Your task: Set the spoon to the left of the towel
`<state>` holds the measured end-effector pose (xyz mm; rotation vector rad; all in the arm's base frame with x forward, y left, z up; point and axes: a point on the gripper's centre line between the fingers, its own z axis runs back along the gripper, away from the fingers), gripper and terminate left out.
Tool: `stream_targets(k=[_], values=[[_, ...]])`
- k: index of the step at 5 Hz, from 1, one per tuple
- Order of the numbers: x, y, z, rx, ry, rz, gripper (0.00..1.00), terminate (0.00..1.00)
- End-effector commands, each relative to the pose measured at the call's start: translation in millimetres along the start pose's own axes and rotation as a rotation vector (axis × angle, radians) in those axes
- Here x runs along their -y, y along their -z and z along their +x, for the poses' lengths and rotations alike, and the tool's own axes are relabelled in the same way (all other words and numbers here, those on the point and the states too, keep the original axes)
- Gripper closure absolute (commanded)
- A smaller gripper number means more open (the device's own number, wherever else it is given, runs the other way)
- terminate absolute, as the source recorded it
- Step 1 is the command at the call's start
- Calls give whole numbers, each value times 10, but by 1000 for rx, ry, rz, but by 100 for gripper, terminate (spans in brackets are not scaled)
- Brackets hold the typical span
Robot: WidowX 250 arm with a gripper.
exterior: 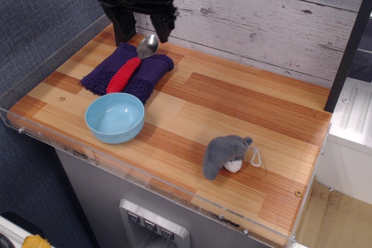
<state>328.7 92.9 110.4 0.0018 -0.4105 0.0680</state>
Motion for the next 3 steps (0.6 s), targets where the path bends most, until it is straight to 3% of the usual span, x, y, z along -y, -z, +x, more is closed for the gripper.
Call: stream_targets(k=[1,3], values=[[-356,-96,15,28,-29,37,0,0],[-444,148,-135,-37,-2,13,0,0]])
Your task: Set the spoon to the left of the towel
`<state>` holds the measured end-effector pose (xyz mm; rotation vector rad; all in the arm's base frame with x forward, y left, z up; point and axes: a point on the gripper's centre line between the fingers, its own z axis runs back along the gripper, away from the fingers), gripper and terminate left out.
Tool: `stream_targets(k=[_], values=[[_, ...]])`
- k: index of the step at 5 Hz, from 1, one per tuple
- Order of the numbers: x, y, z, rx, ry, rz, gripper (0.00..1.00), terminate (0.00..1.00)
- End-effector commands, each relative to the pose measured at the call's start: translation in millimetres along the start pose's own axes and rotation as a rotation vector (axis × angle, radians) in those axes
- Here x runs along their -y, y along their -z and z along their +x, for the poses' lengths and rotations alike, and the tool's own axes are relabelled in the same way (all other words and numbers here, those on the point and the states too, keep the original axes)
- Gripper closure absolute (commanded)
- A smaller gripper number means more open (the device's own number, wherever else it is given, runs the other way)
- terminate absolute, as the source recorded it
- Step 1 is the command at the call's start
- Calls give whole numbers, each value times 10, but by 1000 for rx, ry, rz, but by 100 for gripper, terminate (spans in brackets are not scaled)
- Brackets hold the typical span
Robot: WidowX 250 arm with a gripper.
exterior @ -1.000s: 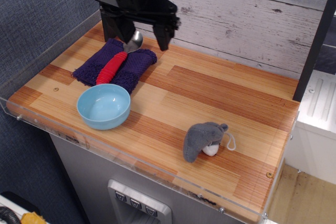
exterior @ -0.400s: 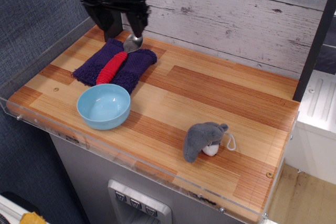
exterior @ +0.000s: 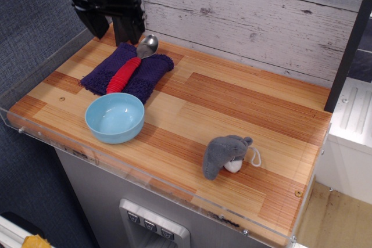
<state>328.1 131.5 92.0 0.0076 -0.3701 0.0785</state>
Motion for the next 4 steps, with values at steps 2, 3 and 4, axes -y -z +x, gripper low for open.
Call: stream_targets(k=[2,3,4], values=[[-15,154,-139,-34,19,-3,0,0],[-7,223,-176,-54,26,4,0,0],[28,343,-272,-96,34,-8,0,0]])
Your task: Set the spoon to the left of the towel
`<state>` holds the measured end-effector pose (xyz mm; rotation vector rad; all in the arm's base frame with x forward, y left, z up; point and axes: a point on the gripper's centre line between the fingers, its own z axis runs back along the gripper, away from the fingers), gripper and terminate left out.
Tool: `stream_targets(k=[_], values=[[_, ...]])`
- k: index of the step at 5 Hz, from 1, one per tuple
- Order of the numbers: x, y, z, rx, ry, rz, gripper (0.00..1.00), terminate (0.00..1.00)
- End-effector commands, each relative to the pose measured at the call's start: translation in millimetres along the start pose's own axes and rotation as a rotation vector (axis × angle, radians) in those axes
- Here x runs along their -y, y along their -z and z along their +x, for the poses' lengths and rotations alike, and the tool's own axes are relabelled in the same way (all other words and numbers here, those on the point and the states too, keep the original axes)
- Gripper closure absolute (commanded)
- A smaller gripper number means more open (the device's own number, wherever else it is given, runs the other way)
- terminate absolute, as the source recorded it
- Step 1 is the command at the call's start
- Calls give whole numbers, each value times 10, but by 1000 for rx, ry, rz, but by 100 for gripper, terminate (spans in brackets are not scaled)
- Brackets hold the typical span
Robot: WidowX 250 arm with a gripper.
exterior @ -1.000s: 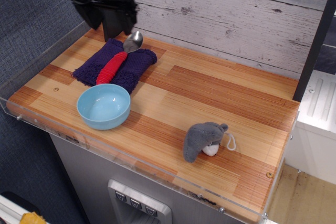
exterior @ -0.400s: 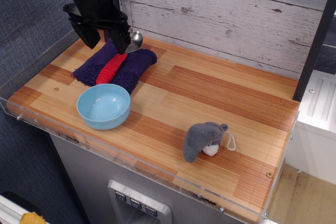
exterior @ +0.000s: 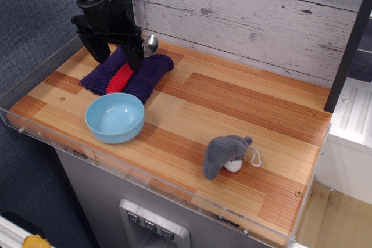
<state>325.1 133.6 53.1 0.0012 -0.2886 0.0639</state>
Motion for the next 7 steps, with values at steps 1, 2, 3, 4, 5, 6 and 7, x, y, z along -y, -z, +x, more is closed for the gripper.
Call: stream_targets(k=[1,2,3,4,5,6,7], values=[[99,60,-121,-31,25,-18,0,0],[109,91,-104,-36,27,-26,0,0],[81,74,-80,-13,17,-20,100,0],[89,44,-71,-7,19,-20,100,0],[99,45,-97,-10,19,-20,100,0],[130,41,-86,-3,29,-27,100,0],[157,-99,15,58,43,-36,100,0]])
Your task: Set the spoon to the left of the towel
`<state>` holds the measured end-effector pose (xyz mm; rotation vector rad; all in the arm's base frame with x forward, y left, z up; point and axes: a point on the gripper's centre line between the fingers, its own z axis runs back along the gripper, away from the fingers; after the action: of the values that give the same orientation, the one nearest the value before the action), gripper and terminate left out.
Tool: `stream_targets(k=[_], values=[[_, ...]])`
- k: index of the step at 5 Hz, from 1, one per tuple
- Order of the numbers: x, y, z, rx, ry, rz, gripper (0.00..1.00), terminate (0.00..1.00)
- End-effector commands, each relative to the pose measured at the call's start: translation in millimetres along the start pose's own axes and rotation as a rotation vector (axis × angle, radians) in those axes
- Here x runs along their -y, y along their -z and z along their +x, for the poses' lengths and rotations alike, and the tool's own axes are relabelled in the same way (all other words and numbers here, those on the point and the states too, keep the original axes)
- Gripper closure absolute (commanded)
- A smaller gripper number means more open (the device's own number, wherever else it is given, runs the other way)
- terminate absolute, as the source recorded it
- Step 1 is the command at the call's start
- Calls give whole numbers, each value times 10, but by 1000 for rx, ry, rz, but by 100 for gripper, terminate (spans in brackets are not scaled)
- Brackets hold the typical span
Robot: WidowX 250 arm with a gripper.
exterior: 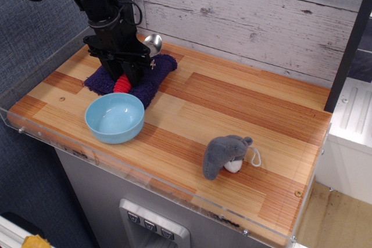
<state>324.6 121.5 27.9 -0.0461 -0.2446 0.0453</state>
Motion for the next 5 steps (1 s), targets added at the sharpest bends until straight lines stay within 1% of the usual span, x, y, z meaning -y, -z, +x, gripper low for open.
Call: stream_targets(k=[1,2,3,4,5], values=[[175,-611,296,194,71,13,100,0],[337,-821,441,254,128,15,100,0],[562,-904,495,276,192,-18,100,0],[965,-819,454,244,293,-69,100,0],[1315,-806,394,228,371,-115,100,0]])
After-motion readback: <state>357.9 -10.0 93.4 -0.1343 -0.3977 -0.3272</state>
